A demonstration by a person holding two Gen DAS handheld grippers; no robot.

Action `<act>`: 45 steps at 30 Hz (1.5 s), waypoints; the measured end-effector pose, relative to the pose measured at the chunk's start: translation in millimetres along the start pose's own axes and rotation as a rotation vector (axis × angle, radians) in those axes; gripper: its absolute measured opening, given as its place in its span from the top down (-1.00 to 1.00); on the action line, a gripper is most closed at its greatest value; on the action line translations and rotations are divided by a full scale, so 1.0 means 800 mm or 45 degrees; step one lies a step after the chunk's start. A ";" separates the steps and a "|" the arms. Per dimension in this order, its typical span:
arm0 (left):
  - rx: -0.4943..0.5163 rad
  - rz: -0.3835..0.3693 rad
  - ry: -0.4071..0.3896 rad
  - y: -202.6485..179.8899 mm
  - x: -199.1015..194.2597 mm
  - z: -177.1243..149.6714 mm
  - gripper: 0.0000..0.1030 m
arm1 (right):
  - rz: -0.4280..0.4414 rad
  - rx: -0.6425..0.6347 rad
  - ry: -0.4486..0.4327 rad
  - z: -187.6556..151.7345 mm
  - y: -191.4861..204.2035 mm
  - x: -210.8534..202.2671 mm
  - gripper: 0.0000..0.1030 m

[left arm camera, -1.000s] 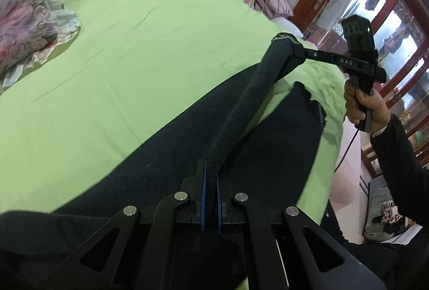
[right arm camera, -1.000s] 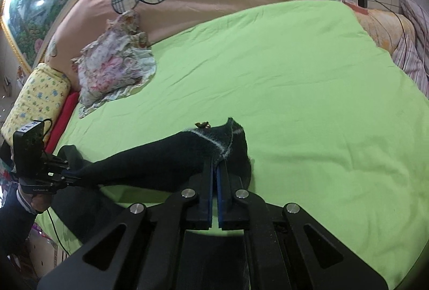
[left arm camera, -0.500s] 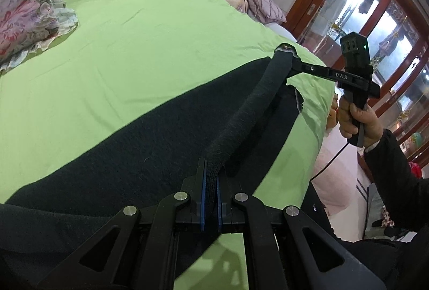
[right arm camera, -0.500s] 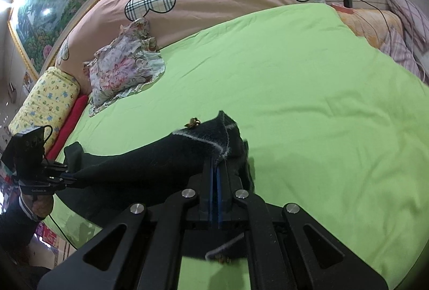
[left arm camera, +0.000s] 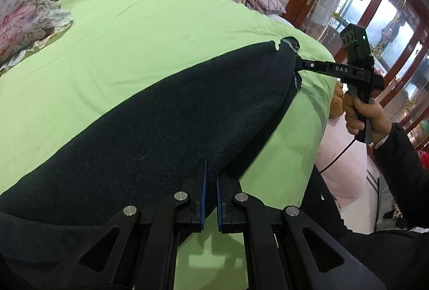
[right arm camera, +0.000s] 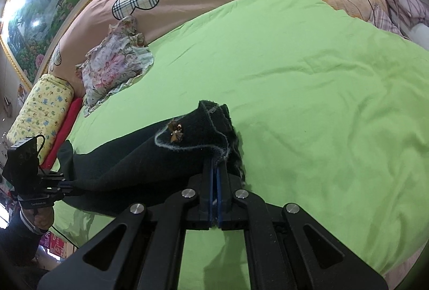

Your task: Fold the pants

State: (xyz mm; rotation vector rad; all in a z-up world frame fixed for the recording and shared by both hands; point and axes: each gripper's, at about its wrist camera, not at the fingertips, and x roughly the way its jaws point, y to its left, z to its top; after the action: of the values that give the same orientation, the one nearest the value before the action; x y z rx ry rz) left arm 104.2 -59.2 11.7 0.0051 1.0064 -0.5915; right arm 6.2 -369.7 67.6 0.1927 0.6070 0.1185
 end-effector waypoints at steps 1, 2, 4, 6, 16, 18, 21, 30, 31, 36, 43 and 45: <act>0.007 0.007 0.007 0.000 0.004 0.000 0.93 | -0.007 0.000 0.003 -0.002 -0.001 -0.001 0.95; 0.012 0.013 0.013 -0.001 0.007 -0.001 0.93 | -0.008 0.003 0.007 -0.005 -0.002 -0.001 0.95; 0.015 0.020 0.025 -0.002 0.013 0.001 0.92 | -0.017 0.014 0.012 -0.010 -0.005 0.000 0.95; 0.007 0.023 0.038 -0.001 0.022 0.003 0.92 | -0.019 0.030 0.014 -0.015 -0.007 0.001 0.95; -0.002 0.047 0.026 -0.003 0.027 0.014 0.67 | -0.053 0.069 0.033 -0.035 -0.006 -0.006 0.87; -0.008 0.043 0.025 -0.005 0.028 0.013 0.44 | -0.109 0.068 0.024 -0.039 -0.002 -0.015 0.48; -0.034 0.044 0.004 -0.005 0.022 0.010 0.13 | -0.133 0.067 -0.051 -0.041 0.007 -0.037 -0.26; -0.199 0.091 -0.099 0.024 -0.016 -0.011 0.11 | 0.034 -0.035 -0.169 -0.018 0.083 -0.049 -0.31; -0.214 0.099 -0.110 0.026 -0.020 -0.014 0.11 | 0.067 -0.050 -0.161 -0.017 0.094 -0.043 -0.31; -0.311 0.168 -0.175 0.058 -0.053 -0.026 0.09 | 0.183 -0.098 -0.108 -0.014 0.142 -0.006 -0.31; -0.421 0.273 -0.264 0.110 -0.108 -0.048 -0.03 | 0.306 -0.162 0.007 -0.021 0.199 0.041 -0.31; -0.453 0.309 -0.289 0.126 -0.125 -0.057 -0.05 | 0.335 -0.176 0.040 -0.023 0.211 0.052 -0.31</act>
State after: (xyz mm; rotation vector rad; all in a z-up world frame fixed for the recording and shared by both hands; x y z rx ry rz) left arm 76.1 84.0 39.6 -0.2466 0.8622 -0.1807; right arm 20.2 -195.5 65.9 0.1363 0.6003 0.4171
